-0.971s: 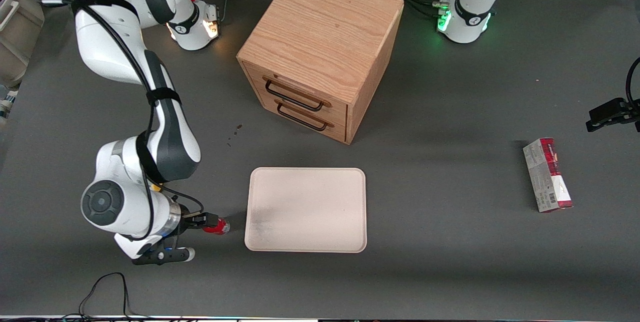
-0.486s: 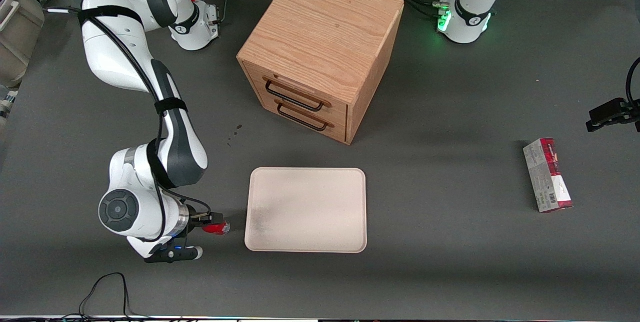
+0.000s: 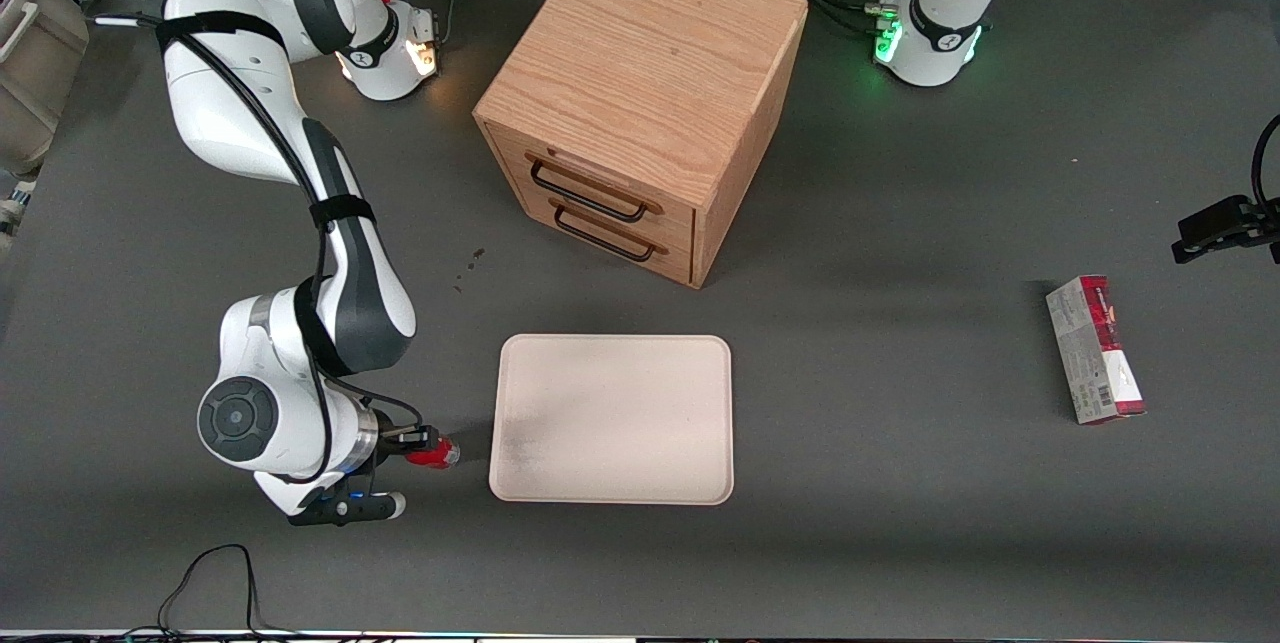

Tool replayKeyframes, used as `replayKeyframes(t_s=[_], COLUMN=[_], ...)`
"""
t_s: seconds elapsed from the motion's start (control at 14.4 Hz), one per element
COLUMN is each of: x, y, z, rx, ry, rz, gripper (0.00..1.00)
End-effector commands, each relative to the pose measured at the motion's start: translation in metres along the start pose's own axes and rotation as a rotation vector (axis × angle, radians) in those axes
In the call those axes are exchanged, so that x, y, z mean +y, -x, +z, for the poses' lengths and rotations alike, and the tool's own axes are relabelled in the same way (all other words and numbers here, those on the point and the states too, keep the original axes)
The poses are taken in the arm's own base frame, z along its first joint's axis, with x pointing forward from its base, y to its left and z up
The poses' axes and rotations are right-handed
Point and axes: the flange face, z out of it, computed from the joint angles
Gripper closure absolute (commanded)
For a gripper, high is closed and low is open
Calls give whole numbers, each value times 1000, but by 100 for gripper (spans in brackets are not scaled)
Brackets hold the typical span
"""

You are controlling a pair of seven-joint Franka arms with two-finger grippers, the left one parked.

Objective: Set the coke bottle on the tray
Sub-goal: 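Close the right gripper around the red bottle's body, then lift the bottle upright with the right gripper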

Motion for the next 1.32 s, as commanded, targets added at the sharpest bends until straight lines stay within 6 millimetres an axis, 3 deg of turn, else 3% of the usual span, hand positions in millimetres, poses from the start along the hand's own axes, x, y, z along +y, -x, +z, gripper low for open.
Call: replayKeyframes(t_s=[0.0,0.21,0.55,0.69,1.11,1.25], x=[-2,-3,4,6,19,21], y=[2,3,11,23,91,111], z=[-11,-15,-56,-91,-248,-275], rx=[11,11,0,-26,-26,-43], ry=[-12,-12,-7,-6,-27,-28], rz=[7,2,2,2,-5,-9], gripper=[96,100,100,100,100,100])
